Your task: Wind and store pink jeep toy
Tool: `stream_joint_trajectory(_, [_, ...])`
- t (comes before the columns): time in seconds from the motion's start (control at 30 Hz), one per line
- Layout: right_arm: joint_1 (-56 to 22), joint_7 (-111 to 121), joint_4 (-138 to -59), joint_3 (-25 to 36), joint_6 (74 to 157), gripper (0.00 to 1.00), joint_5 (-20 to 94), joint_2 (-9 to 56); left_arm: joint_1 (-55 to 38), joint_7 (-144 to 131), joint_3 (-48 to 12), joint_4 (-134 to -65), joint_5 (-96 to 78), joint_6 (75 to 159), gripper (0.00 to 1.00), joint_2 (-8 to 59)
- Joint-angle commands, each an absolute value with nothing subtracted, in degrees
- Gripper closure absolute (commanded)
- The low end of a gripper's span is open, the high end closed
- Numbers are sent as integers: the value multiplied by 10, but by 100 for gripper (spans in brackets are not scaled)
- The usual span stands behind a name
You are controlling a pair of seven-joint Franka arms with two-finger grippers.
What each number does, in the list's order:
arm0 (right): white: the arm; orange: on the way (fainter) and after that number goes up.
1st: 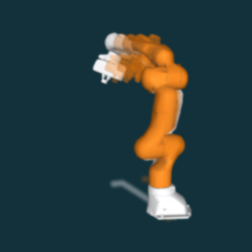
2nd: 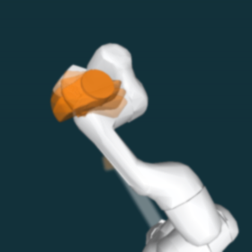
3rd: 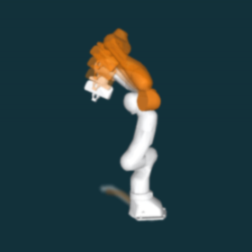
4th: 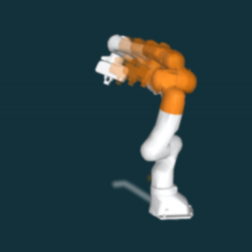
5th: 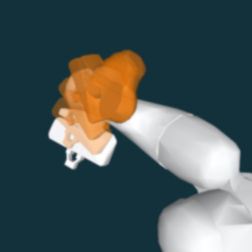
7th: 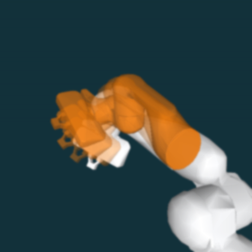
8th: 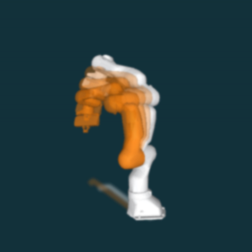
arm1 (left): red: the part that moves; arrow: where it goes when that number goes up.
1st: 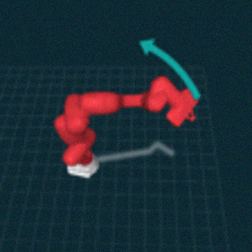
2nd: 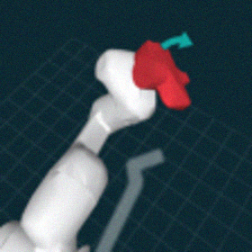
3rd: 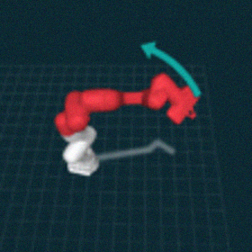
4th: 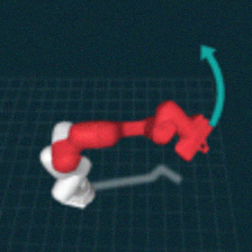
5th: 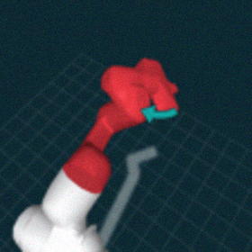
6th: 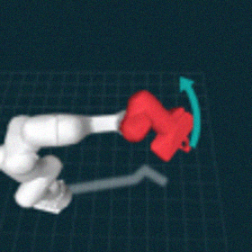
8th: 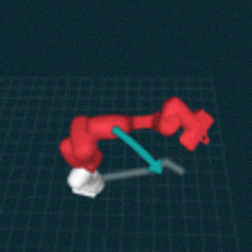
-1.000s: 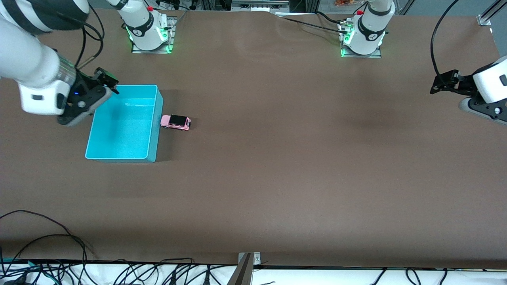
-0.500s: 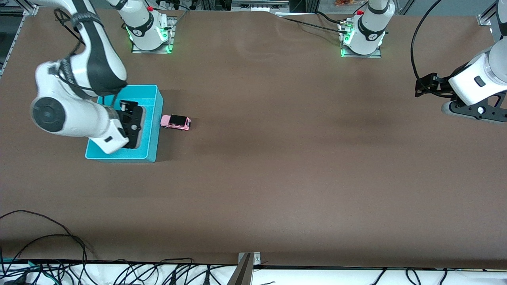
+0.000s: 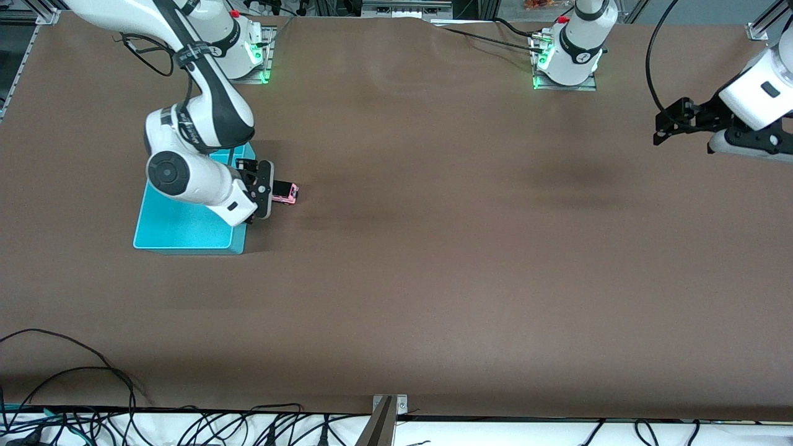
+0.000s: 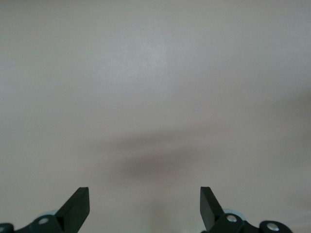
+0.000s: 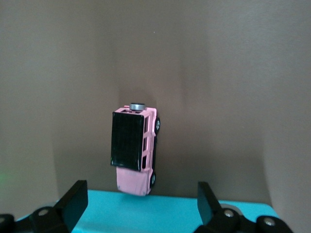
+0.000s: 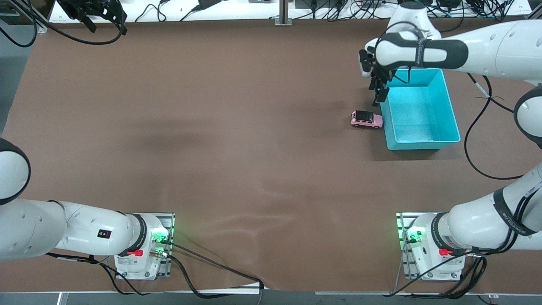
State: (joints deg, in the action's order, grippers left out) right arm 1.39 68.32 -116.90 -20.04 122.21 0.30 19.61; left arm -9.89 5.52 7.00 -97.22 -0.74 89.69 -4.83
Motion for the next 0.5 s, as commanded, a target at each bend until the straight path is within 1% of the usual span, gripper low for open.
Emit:
stream_joint_trajectory(0.0, [17, 697, -1251, -210, 1301, 0, 5, 163, -95, 51, 44, -983, -9, 896, 0, -67])
stream_joint_trajectory(0.13, [11, 697, -1296, -210, 1369, 0, 5, 161, -68, 51, 14, -976, -1, 895, 0, -65])
stream_joint_trajectory(0.33, [5, 696, -1322, -210, 1415, 0, -1, 167, -67, 51, 13, -973, -2, 888, 0, -62])
stream_joint_trajectory(0.47, [4, 696, -1334, -209, 1437, 0, -2, 169, -43, 51, 9, -943, -3, 856, 0, -47])
